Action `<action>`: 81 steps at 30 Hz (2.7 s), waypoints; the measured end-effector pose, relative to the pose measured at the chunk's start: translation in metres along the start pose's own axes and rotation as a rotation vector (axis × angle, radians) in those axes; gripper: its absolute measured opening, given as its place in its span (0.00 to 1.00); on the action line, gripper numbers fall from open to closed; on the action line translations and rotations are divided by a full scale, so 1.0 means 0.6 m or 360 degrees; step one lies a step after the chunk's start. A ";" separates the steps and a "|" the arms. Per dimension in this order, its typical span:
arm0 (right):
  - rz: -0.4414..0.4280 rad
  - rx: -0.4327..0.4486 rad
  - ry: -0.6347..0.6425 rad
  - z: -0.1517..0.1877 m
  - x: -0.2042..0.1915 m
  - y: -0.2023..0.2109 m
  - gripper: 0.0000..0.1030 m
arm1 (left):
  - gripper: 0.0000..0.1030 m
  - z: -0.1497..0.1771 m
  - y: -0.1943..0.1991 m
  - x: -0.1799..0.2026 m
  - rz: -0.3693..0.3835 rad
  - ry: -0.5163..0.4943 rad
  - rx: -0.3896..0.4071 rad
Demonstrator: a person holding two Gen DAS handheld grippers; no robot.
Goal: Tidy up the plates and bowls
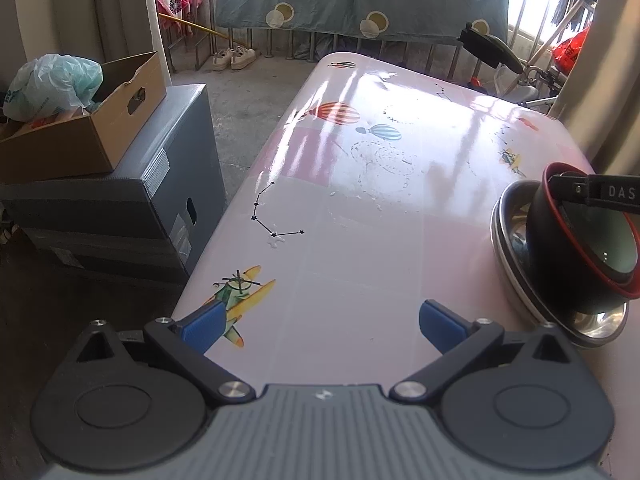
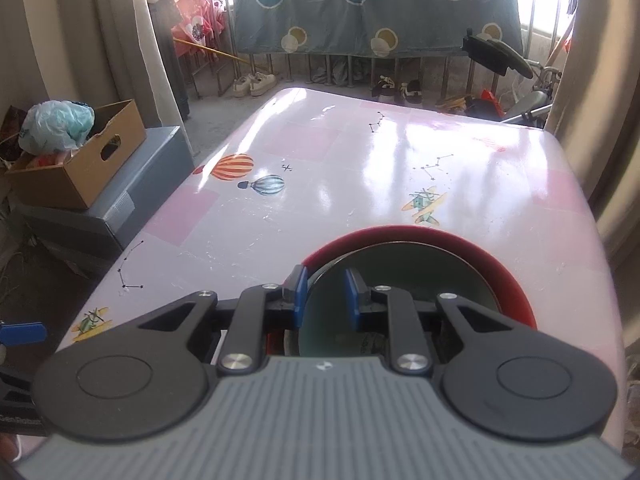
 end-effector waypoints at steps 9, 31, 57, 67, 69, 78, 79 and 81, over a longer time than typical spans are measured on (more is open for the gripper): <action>-0.0015 -0.0006 -0.0034 0.010 0.001 0.001 0.19 | 1.00 0.000 0.005 -0.007 0.0004 0.0012 0.0007; -0.0052 0.0183 -0.0763 0.146 0.207 0.112 0.40 | 1.00 0.007 0.007 0.017 -0.0006 -0.0041 -0.0006; -0.0141 0.0138 -0.0766 0.162 0.189 0.052 0.12 | 1.00 0.009 0.007 0.029 -0.0018 -0.0069 -0.0018; -0.0134 0.0113 -0.0770 0.168 0.183 0.058 0.13 | 1.00 0.009 0.004 0.025 -0.0004 -0.0065 -0.0021; -0.0132 0.0110 -0.0769 0.169 0.181 0.058 0.13 | 1.00 0.009 0.005 0.023 0.0002 -0.0059 -0.0022; -0.0162 0.0107 -0.0797 0.179 0.184 0.061 0.16 | 1.00 0.010 0.008 0.020 0.0008 -0.0056 -0.0017; -0.0173 0.0106 -0.0806 0.180 0.186 0.061 0.16 | 1.00 0.010 0.010 0.020 0.0007 -0.0058 -0.0014; -0.0201 0.0107 -0.0830 0.183 0.190 0.060 0.17 | 1.00 0.011 0.012 0.021 0.0004 -0.0062 -0.0008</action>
Point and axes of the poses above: each gripper's, at about its wrist camera, not at the fingertips, and y roughly against the way its jaws point, x to its right, z to its underside, the point moved 1 cm from there along -y, roughly the way its jaws point, and after that the axes turned 13 degrees about -x, right-handed, at the moved point
